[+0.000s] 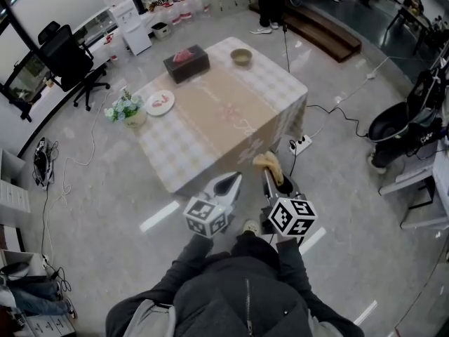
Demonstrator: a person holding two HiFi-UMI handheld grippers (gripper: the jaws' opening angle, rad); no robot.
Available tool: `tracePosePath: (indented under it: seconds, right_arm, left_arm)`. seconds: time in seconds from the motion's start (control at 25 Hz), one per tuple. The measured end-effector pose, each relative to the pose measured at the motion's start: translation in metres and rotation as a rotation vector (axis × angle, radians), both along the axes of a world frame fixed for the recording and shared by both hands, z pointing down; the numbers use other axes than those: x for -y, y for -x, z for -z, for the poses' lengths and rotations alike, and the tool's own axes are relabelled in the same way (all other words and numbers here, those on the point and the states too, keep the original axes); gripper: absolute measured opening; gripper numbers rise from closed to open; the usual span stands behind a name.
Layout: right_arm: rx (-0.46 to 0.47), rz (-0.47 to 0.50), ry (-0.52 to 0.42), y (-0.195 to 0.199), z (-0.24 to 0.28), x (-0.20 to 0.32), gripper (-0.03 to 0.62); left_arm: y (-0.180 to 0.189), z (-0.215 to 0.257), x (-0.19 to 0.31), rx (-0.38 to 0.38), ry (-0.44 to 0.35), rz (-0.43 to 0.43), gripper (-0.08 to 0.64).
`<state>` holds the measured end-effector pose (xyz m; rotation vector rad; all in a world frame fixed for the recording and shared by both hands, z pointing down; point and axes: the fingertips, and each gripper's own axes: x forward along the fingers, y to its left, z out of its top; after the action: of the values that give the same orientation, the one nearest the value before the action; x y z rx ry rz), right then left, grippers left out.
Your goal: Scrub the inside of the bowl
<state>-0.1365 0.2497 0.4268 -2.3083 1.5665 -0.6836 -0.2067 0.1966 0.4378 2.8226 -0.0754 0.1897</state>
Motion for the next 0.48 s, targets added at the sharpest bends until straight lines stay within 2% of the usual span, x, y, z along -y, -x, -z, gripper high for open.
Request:
tracePosePath:
  seconds: [0.48]
  right_arm:
    - [-0.003,0.049,-0.018,-0.049,-0.011,0.017,0.107]
  left_arm:
    - [-0.059,-0.015,0.001,-0.016,-0.009,0.006,0.011]
